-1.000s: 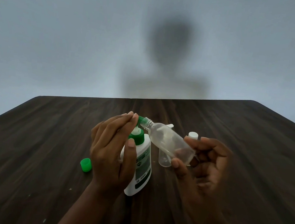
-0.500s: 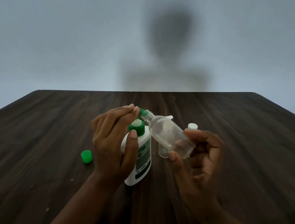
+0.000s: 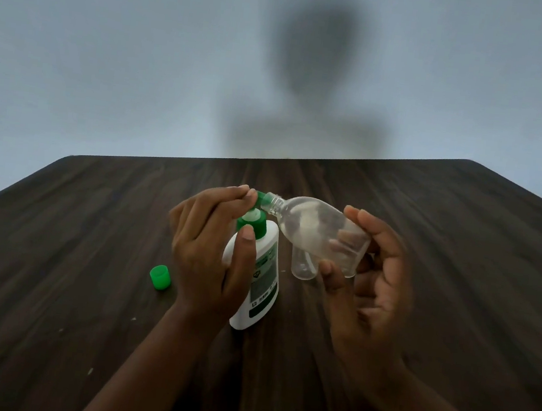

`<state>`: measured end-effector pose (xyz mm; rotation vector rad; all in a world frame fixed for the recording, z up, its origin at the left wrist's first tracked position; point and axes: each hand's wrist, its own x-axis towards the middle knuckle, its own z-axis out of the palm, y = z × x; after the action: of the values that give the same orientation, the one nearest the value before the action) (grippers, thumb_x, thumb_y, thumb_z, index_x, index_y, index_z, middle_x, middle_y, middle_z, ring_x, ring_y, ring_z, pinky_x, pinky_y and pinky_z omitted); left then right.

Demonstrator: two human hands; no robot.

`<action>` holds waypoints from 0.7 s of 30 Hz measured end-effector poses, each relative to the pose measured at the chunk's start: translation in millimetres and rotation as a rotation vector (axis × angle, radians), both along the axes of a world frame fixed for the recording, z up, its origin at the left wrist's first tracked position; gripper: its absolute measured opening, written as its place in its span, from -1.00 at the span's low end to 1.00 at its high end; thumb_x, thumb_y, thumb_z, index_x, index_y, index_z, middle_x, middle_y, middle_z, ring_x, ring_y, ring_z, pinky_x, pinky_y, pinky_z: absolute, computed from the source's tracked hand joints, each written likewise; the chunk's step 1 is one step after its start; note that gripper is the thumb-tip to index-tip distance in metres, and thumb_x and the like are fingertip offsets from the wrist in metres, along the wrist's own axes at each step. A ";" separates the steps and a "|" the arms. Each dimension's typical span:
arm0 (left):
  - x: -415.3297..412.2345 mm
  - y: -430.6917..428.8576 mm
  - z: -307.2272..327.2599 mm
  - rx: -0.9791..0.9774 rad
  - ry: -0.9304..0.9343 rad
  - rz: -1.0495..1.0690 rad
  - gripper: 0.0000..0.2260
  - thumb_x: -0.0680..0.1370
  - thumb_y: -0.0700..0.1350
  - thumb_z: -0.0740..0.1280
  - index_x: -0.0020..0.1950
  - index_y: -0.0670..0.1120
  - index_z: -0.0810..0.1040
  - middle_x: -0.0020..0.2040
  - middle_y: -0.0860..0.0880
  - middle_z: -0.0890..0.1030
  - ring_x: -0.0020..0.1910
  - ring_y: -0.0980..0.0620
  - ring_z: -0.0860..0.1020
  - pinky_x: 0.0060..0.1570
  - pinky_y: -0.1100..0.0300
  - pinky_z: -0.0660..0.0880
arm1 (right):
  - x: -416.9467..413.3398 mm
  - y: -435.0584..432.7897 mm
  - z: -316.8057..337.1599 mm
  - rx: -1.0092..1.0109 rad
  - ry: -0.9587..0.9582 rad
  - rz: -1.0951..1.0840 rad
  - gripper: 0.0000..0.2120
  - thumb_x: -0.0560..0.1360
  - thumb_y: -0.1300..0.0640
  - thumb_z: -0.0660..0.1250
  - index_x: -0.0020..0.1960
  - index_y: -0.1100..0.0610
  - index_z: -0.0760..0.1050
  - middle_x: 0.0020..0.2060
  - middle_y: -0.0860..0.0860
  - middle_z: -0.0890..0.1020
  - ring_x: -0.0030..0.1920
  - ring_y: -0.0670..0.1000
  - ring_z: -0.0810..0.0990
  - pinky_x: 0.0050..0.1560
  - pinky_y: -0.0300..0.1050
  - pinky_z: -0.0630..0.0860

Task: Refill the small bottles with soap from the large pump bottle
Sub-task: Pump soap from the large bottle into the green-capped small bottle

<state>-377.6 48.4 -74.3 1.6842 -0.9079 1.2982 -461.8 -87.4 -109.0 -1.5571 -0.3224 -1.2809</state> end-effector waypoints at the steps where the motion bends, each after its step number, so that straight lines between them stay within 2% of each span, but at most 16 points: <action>1: -0.4 0.2 -0.2 0.004 -0.004 0.001 -0.70 0.51 -0.16 0.14 0.01 -0.27 0.61 0.04 -0.03 0.56 0.02 0.04 0.53 0.09 0.17 0.35 | -0.3 0.1 -0.1 -0.010 0.002 -0.011 -0.52 0.49 0.20 0.35 0.36 -0.02 0.34 0.27 -0.04 0.50 0.19 0.13 0.57 0.03 0.11 0.62; 5: 0.1 1.9 -1.5 0.048 0.007 0.019 -0.67 0.54 -0.12 0.12 0.14 -0.25 0.56 0.14 -0.04 0.52 0.11 0.03 0.51 0.16 0.17 0.33 | 0.3 0.5 -2.4 -0.012 0.028 -0.082 -0.49 0.49 0.16 0.36 0.39 -0.10 0.36 0.25 -0.14 0.53 0.18 0.05 0.61 0.00 0.00 0.65; 8: -0.8 0.6 -1.5 0.050 0.024 0.007 -0.66 0.55 -0.10 0.12 0.18 -0.24 0.54 0.17 -0.04 0.51 0.14 0.04 0.49 0.18 0.17 0.35 | 0.9 0.3 -2.6 -0.013 0.029 -0.110 -0.51 0.47 0.16 0.39 0.36 0.00 0.39 0.21 -0.15 0.56 0.15 -0.01 0.63 0.00 -0.10 0.64; 11: -0.4 -1.3 -2.2 0.052 0.048 -0.012 -0.65 0.54 -0.09 0.13 0.17 -0.25 0.54 0.15 -0.03 0.50 0.14 0.05 0.48 0.15 0.16 0.38 | 0.1 0.3 -1.9 -0.027 0.012 -0.129 -0.54 0.46 0.17 0.40 0.33 0.01 0.40 0.18 -0.15 0.57 0.11 -0.05 0.64 -0.01 -0.25 0.60; 14: 2.4 -0.8 -4.5 0.064 0.054 -0.011 -0.67 0.52 -0.10 0.13 0.12 -0.25 0.56 0.11 -0.05 0.54 0.13 0.08 0.47 0.14 0.18 0.35 | 0.7 2.2 -5.8 0.016 0.032 -0.080 -0.54 0.48 0.18 0.38 0.32 -0.12 0.43 0.16 -0.01 0.59 0.09 0.03 0.65 -0.05 -0.19 0.62; 17: 2.5 -0.1 -6.0 0.050 0.038 -0.001 -0.67 0.51 -0.12 0.13 0.09 -0.27 0.57 0.07 -0.12 0.59 0.11 0.07 0.49 0.15 0.20 0.34 | 0.9 3.5 -8.5 0.077 0.062 -0.021 -0.53 0.48 0.13 0.38 0.31 -0.24 0.42 0.15 -0.01 0.60 0.01 0.10 0.67 -0.10 -0.08 0.65; 21: 2.9 0.1 -7.2 0.030 -0.004 0.016 -0.68 0.54 -0.11 0.13 0.18 -0.21 0.52 0.15 -0.07 0.54 0.15 0.06 0.48 0.16 0.15 0.37 | -0.5 4.5 -5.3 0.053 0.043 -0.032 -0.60 0.52 0.10 0.35 0.33 -0.14 0.44 0.16 -0.01 0.58 -0.04 0.12 0.68 -0.15 -0.17 0.65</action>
<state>-374.7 48.5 -81.4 1.7155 -0.9228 1.3047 -462.3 -82.9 -114.3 -1.5477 -0.2352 -1.2695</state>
